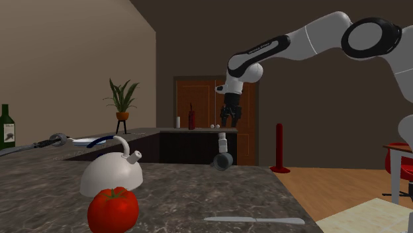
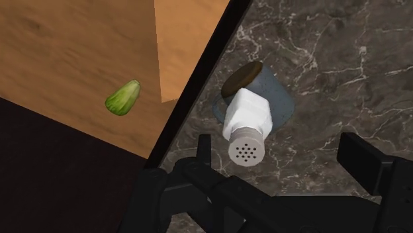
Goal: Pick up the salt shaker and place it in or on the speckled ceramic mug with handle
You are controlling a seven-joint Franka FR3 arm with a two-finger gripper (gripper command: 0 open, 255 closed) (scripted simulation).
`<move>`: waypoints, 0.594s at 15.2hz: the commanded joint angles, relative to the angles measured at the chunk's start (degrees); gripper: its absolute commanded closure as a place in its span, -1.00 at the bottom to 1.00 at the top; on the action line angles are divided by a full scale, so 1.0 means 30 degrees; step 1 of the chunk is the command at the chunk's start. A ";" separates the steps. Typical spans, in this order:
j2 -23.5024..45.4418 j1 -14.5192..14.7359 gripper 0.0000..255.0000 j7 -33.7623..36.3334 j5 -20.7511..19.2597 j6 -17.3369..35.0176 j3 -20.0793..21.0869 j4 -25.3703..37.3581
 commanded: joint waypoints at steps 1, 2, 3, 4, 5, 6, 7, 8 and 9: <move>-0.0174 -0.0122 -1.00 0.0128 -0.0152 -0.1075 -0.0100 0.0926; -0.0242 -0.0178 -1.00 0.0181 -0.0209 -0.1538 -0.0138 0.1335; -0.0241 -0.0176 -1.00 0.0180 -0.0208 -0.1539 -0.0141 0.1335; -0.0246 -0.0173 -1.00 0.0181 -0.0211 -0.1536 -0.0142 0.1328; -0.0242 -0.0175 -1.00 0.0181 -0.0208 -0.1538 -0.0141 0.1333; -0.0241 -0.0176 -1.00 0.0180 -0.0208 -0.1539 -0.0141 0.1335; -0.0241 -0.0176 -1.00 0.0180 -0.0208 -0.1539 -0.0141 0.1335; -0.0241 -0.0176 -1.00 0.0180 -0.0208 -0.1539 -0.0141 0.1335; -0.0241 -0.0176 -1.00 0.0180 -0.0208 -0.1539 -0.0141 0.1335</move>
